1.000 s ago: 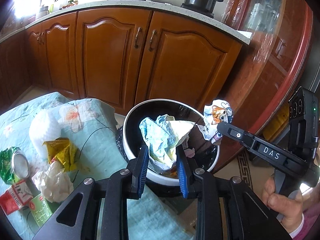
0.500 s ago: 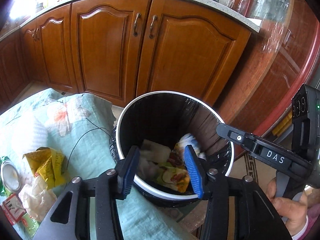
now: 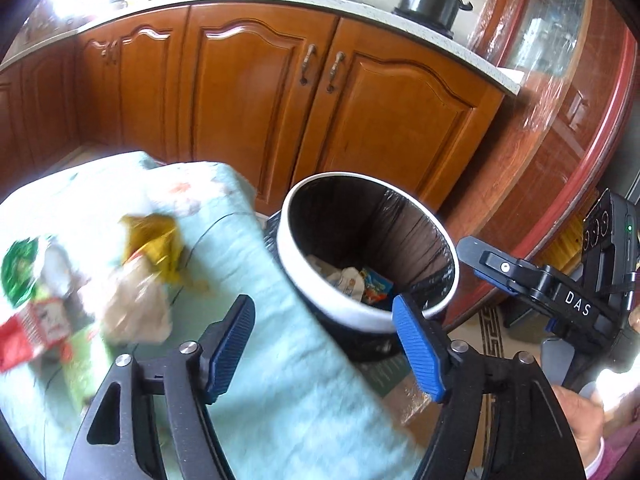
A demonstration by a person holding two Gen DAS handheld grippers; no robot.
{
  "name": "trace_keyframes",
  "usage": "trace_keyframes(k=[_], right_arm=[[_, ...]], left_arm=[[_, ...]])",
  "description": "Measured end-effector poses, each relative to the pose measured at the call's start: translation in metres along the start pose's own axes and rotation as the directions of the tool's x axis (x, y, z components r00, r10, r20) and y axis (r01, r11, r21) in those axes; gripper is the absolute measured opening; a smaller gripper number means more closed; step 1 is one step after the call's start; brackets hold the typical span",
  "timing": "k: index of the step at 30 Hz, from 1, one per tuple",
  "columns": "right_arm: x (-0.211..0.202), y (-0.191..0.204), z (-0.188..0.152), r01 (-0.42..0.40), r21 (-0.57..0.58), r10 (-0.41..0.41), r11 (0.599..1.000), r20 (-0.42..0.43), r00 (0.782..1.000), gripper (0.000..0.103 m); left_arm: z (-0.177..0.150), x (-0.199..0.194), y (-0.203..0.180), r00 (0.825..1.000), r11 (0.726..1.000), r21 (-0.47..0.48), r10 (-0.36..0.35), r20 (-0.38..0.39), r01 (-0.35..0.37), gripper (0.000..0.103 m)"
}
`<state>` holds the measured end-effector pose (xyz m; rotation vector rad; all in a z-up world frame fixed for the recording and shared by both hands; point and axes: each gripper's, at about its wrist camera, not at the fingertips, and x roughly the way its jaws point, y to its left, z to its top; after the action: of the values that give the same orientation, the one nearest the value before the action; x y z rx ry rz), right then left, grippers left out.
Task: Collect trash
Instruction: 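Move both open tools back over the cartons on the table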
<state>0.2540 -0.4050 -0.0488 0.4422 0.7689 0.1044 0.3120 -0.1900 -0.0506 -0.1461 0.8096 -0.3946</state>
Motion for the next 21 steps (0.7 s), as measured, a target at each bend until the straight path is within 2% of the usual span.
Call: trace_keyframes(k=[10, 21], right_arm=[[-0.021, 0.037, -0.043, -0.032, -0.012, 0.033, 0.999, 0.015, 0.999, 0.087], [-0.032, 0.064, -0.079, -0.063, -0.010, 0.063, 0.998, -0.021, 0.998, 0.087]], left_arm=[[-0.053, -0.080, 0.039, 0.996, 0.995, -0.086, 0.049, 0.075, -0.042, 0.073], [-0.094, -0.141, 0.080, 0.990, 0.984, -0.144, 0.116, 0.077, -0.104, 0.073]])
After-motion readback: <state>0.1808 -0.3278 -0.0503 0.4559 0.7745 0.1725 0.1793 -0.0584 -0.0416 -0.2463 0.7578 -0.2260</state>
